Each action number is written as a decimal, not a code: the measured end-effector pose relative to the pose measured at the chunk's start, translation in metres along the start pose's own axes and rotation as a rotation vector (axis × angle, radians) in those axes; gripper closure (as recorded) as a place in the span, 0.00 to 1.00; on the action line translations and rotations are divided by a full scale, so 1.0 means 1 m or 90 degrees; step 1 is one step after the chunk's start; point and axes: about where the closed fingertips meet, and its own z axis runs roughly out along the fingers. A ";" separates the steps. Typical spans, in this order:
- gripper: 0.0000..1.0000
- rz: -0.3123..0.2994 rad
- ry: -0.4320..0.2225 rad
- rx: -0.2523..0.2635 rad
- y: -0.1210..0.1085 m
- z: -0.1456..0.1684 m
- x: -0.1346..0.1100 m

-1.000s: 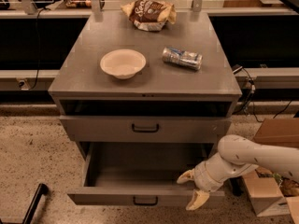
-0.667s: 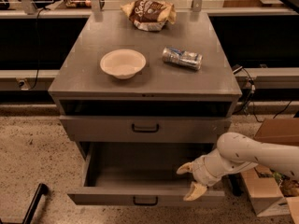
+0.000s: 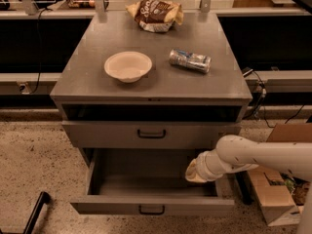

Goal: Open middle drawer

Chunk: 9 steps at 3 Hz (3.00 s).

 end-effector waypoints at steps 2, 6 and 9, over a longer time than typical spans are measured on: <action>1.00 0.061 0.019 0.051 -0.022 0.037 0.021; 1.00 0.095 -0.046 -0.092 0.030 0.086 0.012; 1.00 0.069 -0.023 -0.205 0.086 0.045 0.006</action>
Offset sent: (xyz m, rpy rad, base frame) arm 0.0395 -0.0039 -0.0696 0.0086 -0.0242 -0.1862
